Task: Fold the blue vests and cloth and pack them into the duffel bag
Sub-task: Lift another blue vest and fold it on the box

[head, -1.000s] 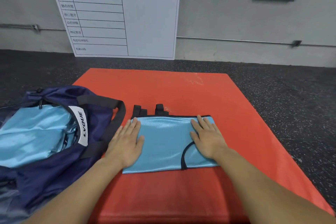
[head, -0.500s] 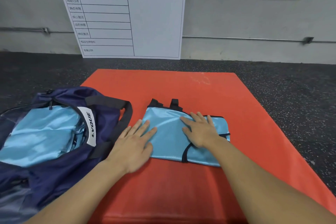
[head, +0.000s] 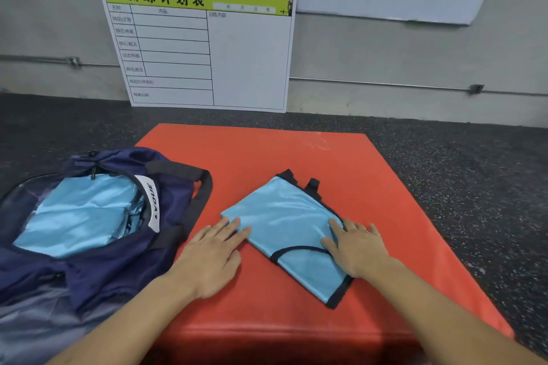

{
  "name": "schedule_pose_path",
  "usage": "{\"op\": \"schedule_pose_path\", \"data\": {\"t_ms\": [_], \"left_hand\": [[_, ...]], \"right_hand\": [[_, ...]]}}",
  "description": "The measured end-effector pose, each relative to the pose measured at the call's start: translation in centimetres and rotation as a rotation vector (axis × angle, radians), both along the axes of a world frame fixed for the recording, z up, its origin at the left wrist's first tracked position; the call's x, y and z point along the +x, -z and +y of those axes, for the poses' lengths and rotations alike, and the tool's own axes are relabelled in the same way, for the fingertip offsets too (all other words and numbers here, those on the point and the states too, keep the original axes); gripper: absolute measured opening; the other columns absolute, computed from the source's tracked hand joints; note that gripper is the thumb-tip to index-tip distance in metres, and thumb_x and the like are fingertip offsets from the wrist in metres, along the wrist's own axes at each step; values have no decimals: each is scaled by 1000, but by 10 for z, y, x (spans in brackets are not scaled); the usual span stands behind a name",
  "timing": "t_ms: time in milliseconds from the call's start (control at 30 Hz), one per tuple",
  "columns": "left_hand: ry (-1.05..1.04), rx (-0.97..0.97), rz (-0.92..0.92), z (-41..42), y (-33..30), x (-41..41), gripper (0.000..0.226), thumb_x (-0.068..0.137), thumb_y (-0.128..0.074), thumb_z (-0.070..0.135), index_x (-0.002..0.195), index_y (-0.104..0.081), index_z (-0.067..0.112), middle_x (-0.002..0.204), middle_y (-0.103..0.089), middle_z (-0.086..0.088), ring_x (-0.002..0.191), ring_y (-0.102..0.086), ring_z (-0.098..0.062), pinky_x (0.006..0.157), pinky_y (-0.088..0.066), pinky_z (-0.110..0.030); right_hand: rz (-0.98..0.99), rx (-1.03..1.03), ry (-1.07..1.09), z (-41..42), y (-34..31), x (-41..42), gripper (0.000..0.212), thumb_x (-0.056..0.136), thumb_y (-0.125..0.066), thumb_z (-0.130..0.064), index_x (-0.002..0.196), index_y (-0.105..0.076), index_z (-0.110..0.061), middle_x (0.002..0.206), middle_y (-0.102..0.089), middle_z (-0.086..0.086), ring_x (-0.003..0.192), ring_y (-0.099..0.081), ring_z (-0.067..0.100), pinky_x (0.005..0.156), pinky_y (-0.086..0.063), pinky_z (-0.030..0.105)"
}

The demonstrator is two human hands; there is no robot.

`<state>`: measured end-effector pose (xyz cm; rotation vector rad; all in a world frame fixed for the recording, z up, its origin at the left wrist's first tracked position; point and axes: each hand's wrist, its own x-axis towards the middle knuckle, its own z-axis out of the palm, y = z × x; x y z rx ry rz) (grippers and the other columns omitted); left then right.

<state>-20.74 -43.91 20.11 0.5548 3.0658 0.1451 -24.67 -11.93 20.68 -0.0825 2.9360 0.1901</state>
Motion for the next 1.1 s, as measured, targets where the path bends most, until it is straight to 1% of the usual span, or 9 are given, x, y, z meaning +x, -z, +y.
{"op": "schedule_pose_path", "data": {"t_ms": [100,133,233,300,400,500,600,900,1100], "left_hand": [[85,19,-26,3,0,17,84,79,7,54,160,-5,38,168,1,12,155,6,-8,123,6,-28],[121,22,-34,4,1,22,80,82,4,55,160,-4,39,167,2,14,154,7,-6,121,9,-25],[201,33,-34,4,4,40,62,101,-14,58,159,0,41,166,7,19,151,14,1,121,12,-24],[260,46,-46,6,6,56,61,106,-21,57,159,2,39,165,11,20,148,20,5,122,10,-26],[339,20,-31,13,13,79,62,106,-19,58,160,5,36,165,15,19,147,24,5,123,10,-30],[371,-8,-30,16,20,95,65,107,-18,58,160,9,33,165,19,15,148,26,2,123,10,-31],[398,-15,9,8,25,102,65,108,-20,55,160,10,30,166,18,14,150,22,-1,123,9,-31],[366,-45,57,-46,23,125,66,108,-25,53,161,6,30,167,12,16,153,10,-3,122,2,-29],[331,-73,83,-73,25,137,67,106,-35,52,162,-6,28,169,-2,14,155,-5,-7,121,-10,-32]], "right_hand": [[-34,-32,-157,4,-8,37,111,70,14,-83,163,-9,-28,163,-26,19,149,-30,33,123,-22,44],[-57,-78,-224,7,-9,49,110,69,13,-84,163,-6,-30,165,-24,18,151,-27,31,124,-21,41],[-102,-275,-420,18,-8,81,77,92,-11,-78,161,-1,-45,169,-21,5,155,-18,16,125,-17,30],[-75,-315,-520,28,-4,100,64,102,-26,-67,158,2,-52,171,-9,-4,156,-7,7,126,-14,30],[19,-251,-612,39,1,121,61,107,-26,-61,158,4,-51,169,13,-19,154,14,1,128,-2,33],[36,-188,-687,34,3,135,61,107,-24,-60,160,4,-47,167,17,-22,152,21,2,128,4,37],[0,-134,-758,32,8,143,61,107,-22,-60,160,6,-45,167,18,-22,152,23,3,127,4,41],[-6,-114,-812,70,2,150,54,107,-24,-61,156,-2,-57,167,20,-19,154,19,4,128,5,42],[85,-47,-863,85,13,150,50,107,-28,-62,156,-22,-54,171,8,-9,158,6,13,123,-6,41]]}}
